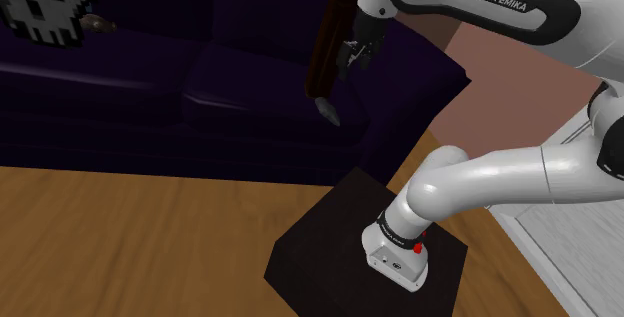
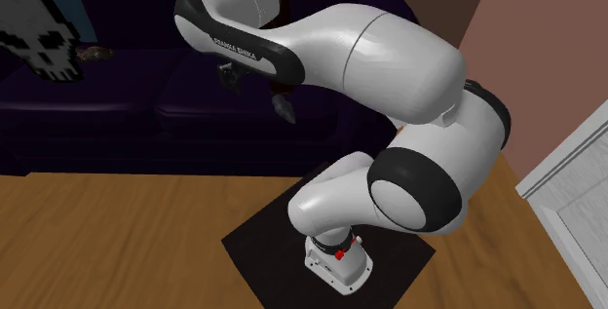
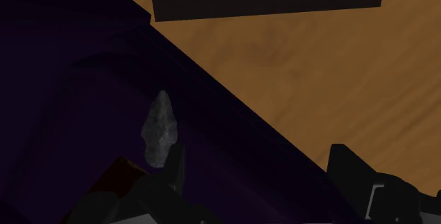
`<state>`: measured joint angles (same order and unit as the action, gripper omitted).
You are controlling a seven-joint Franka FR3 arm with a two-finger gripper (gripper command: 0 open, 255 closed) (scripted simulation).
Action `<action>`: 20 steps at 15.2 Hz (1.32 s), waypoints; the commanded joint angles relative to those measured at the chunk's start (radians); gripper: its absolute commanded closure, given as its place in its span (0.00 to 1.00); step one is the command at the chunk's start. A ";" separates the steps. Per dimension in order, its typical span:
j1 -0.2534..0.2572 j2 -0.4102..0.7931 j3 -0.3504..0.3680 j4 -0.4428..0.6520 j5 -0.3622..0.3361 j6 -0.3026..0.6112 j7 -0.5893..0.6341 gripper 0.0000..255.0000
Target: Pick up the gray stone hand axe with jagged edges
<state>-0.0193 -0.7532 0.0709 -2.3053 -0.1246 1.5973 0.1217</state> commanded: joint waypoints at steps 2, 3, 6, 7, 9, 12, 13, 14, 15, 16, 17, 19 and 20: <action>-0.005 -0.002 -0.016 -0.029 -0.006 0.038 -0.008 0.00; -0.011 -0.002 -0.032 -0.057 -0.011 0.077 -0.015 0.00; -0.028 0.007 -0.080 -0.133 -0.028 0.195 -0.038 0.00; -0.035 0.014 -0.097 -0.156 -0.034 0.235 -0.046 0.00; -0.047 0.034 -0.130 -0.196 -0.045 0.317 -0.062 0.00; -0.066 0.079 -0.181 -0.246 -0.058 0.443 -0.087 0.00; -0.072 0.098 -0.199 -0.259 -0.062 0.486 -0.096 0.00; -0.077 0.120 -0.217 -0.271 -0.065 0.529 -0.106 0.00; -0.081 0.143 -0.235 -0.281 -0.067 0.572 -0.116 0.00; -0.085 0.168 -0.253 -0.289 -0.068 0.616 -0.126 0.00; -0.088 0.196 -0.271 -0.296 -0.067 0.660 -0.138 0.00; -0.091 0.256 -0.309 -0.303 -0.061 0.747 -0.163 0.00; -0.091 0.289 -0.329 -0.305 -0.055 0.790 -0.178 0.00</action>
<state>-0.1100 -0.4942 -0.2410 -2.6041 -0.1845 2.3395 -0.0456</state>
